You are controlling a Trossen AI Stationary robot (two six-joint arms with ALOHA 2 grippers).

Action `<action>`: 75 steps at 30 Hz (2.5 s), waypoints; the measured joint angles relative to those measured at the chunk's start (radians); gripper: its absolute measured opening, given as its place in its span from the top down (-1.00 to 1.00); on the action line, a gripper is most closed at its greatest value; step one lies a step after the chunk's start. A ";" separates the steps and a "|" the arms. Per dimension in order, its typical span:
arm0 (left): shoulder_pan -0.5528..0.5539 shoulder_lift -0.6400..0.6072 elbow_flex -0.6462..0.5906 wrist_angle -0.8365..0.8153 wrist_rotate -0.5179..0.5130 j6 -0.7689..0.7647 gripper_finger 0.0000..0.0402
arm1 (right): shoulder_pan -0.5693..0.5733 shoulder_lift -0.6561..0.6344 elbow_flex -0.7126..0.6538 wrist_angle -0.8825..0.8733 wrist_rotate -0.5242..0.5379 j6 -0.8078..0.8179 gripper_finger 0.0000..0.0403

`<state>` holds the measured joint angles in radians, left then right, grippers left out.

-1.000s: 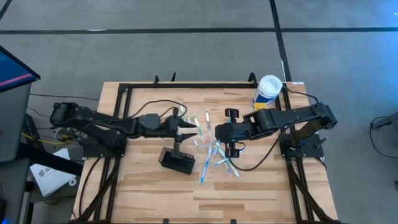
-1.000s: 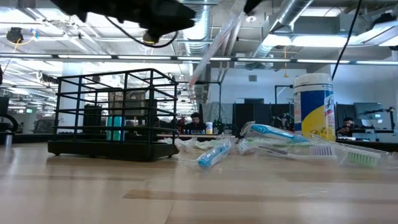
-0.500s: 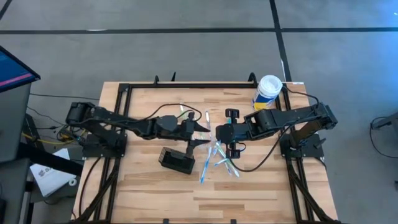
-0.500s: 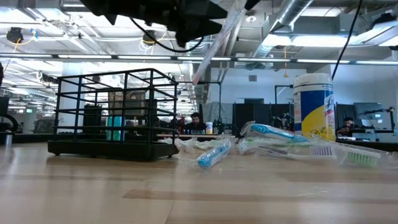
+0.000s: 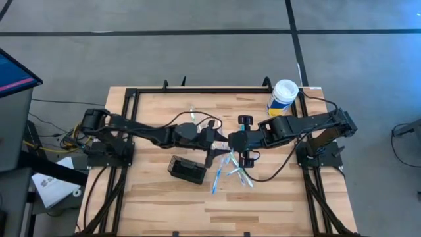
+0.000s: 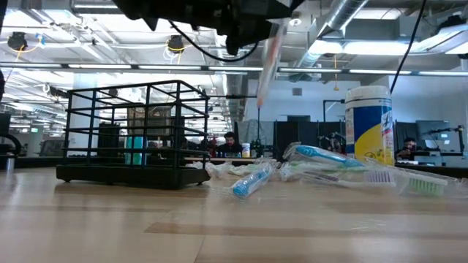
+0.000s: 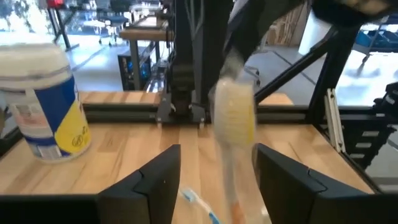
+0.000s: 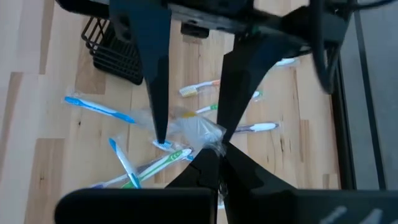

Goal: Pick & Place toothbrushing station
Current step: Put the right orange toothbrush into the wire organizer

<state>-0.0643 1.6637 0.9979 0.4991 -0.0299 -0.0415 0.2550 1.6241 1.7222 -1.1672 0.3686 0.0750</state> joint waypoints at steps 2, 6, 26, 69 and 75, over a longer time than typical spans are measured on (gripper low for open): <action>0.000 0.015 0.008 -0.003 0.000 -0.001 0.10 | 0.000 0.000 0.000 0.000 0.000 0.000 1.00; 0.003 0.019 0.009 0.006 -0.001 -0.026 0.24 | 0.000 0.000 0.000 -0.003 0.000 0.001 1.00; 0.004 0.007 0.008 0.009 0.046 -0.042 0.97 | 0.000 0.000 0.000 -0.007 -0.002 -0.004 1.00; -0.450 -0.725 -0.615 0.006 -0.574 -0.010 0.97 | 0.000 -0.003 0.000 0.001 -0.001 0.023 0.52; -0.461 -0.725 -0.624 0.028 -0.592 0.036 0.97 | 0.000 -0.003 0.000 0.001 -0.001 0.023 0.52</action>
<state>-0.5251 0.9390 0.3737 0.5269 -0.6216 -0.0051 0.2550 1.6215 1.7222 -1.1658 0.3672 0.0975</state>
